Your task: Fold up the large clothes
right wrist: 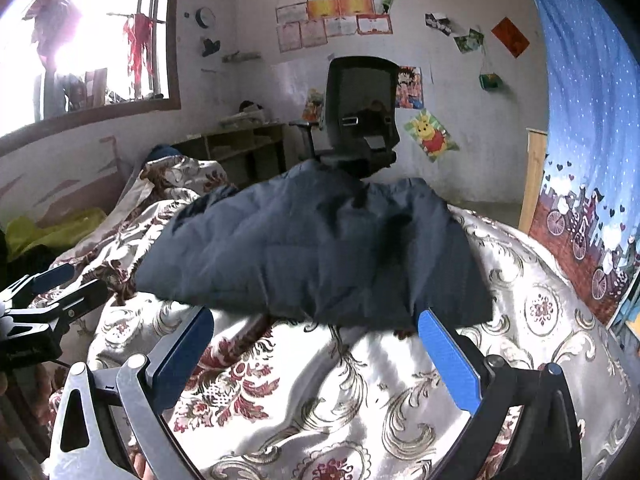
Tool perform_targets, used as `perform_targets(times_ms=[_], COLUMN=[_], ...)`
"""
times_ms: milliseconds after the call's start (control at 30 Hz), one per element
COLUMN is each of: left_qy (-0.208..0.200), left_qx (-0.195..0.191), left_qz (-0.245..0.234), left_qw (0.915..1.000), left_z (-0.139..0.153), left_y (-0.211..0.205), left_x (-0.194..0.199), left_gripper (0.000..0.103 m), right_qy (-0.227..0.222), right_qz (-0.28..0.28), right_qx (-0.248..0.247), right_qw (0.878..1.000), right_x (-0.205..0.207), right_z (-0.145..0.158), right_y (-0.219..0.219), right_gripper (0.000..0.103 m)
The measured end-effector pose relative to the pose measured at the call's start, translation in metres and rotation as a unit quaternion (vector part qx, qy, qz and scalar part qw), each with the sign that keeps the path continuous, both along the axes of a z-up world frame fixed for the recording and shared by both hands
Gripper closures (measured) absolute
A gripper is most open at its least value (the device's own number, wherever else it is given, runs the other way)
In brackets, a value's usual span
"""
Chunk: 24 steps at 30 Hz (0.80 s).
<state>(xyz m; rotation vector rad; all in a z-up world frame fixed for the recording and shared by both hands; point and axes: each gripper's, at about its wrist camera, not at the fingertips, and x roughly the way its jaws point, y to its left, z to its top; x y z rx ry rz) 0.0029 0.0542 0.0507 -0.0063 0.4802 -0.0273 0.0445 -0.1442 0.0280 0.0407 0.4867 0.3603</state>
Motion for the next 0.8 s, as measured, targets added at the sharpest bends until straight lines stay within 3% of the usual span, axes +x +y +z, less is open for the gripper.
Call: perform_targets(times_ms=[800], left_qy=[0.007], left_qx=[-0.002], left_qz=[0.005], left_qw=[1.0], left_z=[-0.0062], left_y=[0.0027], left_x=[-0.0037], left_gripper=[0.001], right_qy=[0.006], right_qz=[0.003], right_qx=[-0.004], right_qw=[1.0], right_x=[0.0022], right_z=[-0.0071], right_y=[-0.0007], right_gripper=[0.0])
